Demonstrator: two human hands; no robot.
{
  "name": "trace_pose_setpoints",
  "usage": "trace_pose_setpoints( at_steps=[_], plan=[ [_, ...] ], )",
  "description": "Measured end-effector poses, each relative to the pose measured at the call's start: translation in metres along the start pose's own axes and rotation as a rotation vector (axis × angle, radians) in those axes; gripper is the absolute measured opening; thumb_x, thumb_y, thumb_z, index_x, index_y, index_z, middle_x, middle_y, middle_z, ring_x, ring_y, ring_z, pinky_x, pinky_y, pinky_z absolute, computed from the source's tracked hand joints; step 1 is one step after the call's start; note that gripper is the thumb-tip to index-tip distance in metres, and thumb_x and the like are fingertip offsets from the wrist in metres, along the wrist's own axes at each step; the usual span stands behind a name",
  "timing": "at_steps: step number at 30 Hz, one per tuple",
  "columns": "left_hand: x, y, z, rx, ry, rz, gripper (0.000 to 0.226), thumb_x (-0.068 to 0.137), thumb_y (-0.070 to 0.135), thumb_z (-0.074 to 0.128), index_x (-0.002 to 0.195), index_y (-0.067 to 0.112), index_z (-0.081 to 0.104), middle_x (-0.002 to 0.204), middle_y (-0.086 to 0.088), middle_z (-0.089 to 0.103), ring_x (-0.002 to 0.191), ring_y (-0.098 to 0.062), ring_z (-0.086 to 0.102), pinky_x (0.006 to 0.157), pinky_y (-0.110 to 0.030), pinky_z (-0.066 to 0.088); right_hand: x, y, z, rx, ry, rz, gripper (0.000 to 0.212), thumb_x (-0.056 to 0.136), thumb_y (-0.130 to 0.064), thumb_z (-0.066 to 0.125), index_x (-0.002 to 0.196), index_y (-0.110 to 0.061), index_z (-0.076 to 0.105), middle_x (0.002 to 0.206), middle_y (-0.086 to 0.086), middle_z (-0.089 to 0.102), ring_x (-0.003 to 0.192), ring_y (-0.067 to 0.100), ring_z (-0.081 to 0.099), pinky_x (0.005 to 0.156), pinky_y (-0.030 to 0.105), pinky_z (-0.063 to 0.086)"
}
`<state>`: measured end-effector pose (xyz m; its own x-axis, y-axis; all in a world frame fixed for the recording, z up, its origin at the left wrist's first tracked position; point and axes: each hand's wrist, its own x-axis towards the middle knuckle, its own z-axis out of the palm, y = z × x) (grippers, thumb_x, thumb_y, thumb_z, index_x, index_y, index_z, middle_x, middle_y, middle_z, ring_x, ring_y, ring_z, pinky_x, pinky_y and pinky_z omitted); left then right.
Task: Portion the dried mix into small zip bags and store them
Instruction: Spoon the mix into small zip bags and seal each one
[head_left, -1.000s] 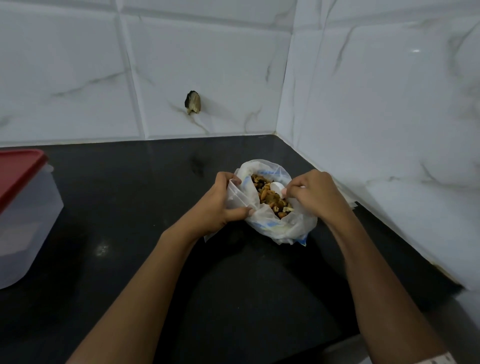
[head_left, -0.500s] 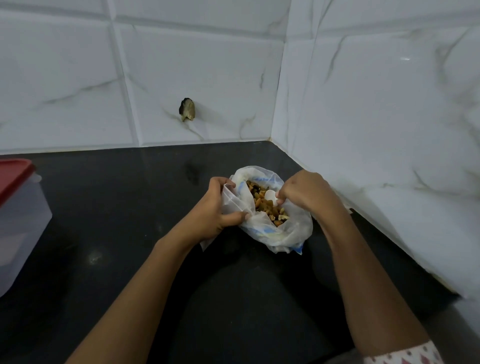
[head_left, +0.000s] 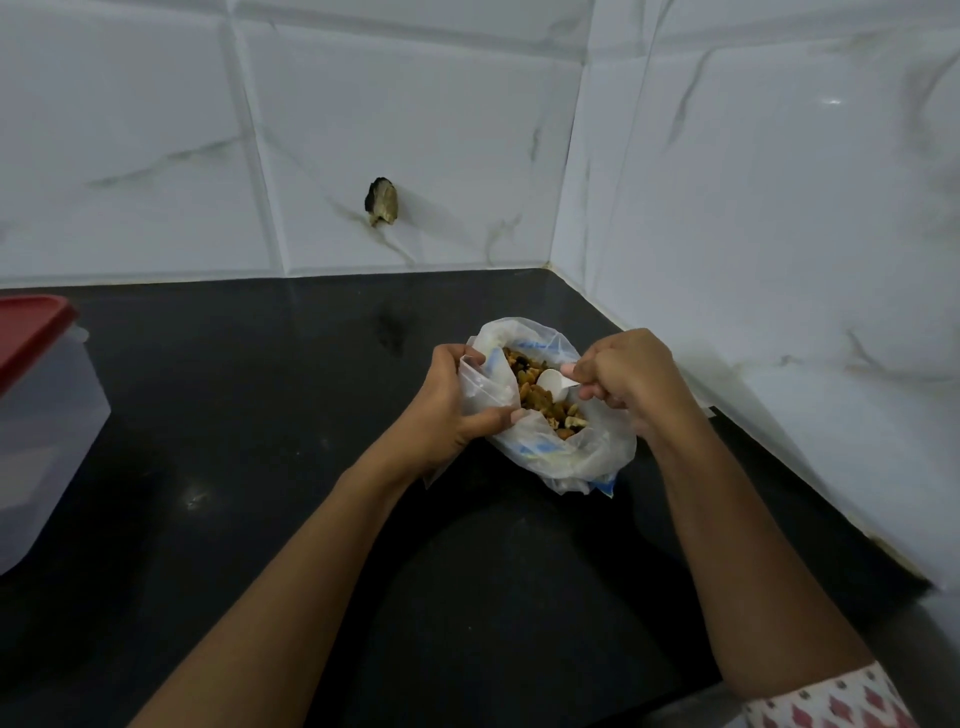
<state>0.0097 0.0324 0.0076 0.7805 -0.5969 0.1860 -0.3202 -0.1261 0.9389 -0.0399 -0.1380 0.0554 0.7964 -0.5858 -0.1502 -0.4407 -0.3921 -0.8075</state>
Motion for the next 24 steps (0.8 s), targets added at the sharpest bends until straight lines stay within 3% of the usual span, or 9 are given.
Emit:
trace_pose_setpoints(
  at_steps=[4,10,12,14,16,19,21,24],
  plan=[
    [-0.001,0.0,0.002,-0.021,-0.005,0.009,0.055,0.08,0.018,0.069,0.116,0.022,0.027,0.104,0.017,0.038,0.092,-0.002,0.048,0.069,-0.005,0.048,0.008,0.002,-0.002,0.134,-0.074,0.2,0.017,0.088,-0.018,0.062,0.076,-0.007,0.058,0.056,0.0,0.047,0.041,0.007,0.027,0.035,0.016,0.023],
    [0.002,-0.001,0.0,-0.044,0.036,0.02,0.056,0.077,0.018,0.073,0.114,0.023,0.03,0.107,0.013,0.04,0.094,-0.003,0.049,0.068,-0.005,0.047,0.007,0.009,-0.004,0.243,-0.079,0.171,0.019,0.086,-0.013,0.062,0.069,-0.007,0.056,0.056,0.001,0.048,0.041,0.007,0.027,0.031,0.014,0.021],
    [0.002,-0.002,0.001,-0.03,0.047,0.021,0.057,0.077,0.019,0.073,0.114,0.023,0.03,0.108,0.012,0.04,0.095,-0.004,0.049,0.069,-0.009,0.048,0.006,0.008,0.002,0.142,-0.017,0.064,0.015,0.084,-0.016,0.064,0.073,-0.007,0.059,0.059,0.001,0.052,0.043,0.007,0.037,0.039,0.016,0.033],
    [0.002,-0.003,0.001,-0.031,0.037,0.019,0.057,0.077,0.019,0.073,0.115,0.022,0.03,0.109,0.012,0.04,0.098,-0.005,0.05,0.075,-0.015,0.05,0.007,0.006,0.009,0.015,0.062,-0.051,0.014,0.082,-0.018,0.069,0.077,-0.006,0.064,0.066,0.006,0.06,0.05,0.011,0.048,0.056,0.022,0.044],
    [0.002,-0.004,0.001,-0.057,0.014,-0.002,0.058,0.078,0.019,0.072,0.117,0.021,0.03,0.109,0.014,0.04,0.101,-0.007,0.051,0.079,-0.019,0.051,0.009,0.004,0.009,-0.032,0.065,-0.038,0.017,0.081,-0.021,0.07,0.082,-0.004,0.067,0.068,0.007,0.062,0.051,0.012,0.048,0.061,0.027,0.043],
    [0.002,-0.001,-0.002,-0.015,-0.001,-0.036,0.059,0.077,0.023,0.073,0.117,0.023,0.03,0.107,0.014,0.04,0.098,-0.005,0.049,0.074,-0.016,0.048,0.007,0.006,0.0,0.118,-0.047,0.089,0.016,0.084,-0.018,0.067,0.084,-0.002,0.064,0.062,0.003,0.056,0.041,0.007,0.037,0.042,0.019,0.031],
    [0.004,0.002,-0.006,0.045,0.015,-0.042,0.059,0.075,0.027,0.074,0.116,0.024,0.031,0.109,0.011,0.041,0.097,-0.005,0.048,0.071,-0.015,0.044,0.005,0.01,-0.005,0.274,-0.066,0.109,0.015,0.085,-0.012,0.065,0.074,-0.004,0.059,0.06,0.003,0.052,0.033,0.005,0.032,0.031,0.013,0.021],
    [0.006,0.005,-0.011,0.106,0.052,-0.037,0.059,0.072,0.031,0.075,0.114,0.026,0.035,0.121,0.003,0.039,0.109,-0.012,0.045,0.083,-0.02,0.044,0.004,0.015,-0.008,0.387,-0.057,0.094,0.018,0.083,-0.008,0.066,0.068,-0.004,0.058,0.06,0.005,0.053,0.026,0.004,0.031,0.028,0.011,0.018]
  ],
)
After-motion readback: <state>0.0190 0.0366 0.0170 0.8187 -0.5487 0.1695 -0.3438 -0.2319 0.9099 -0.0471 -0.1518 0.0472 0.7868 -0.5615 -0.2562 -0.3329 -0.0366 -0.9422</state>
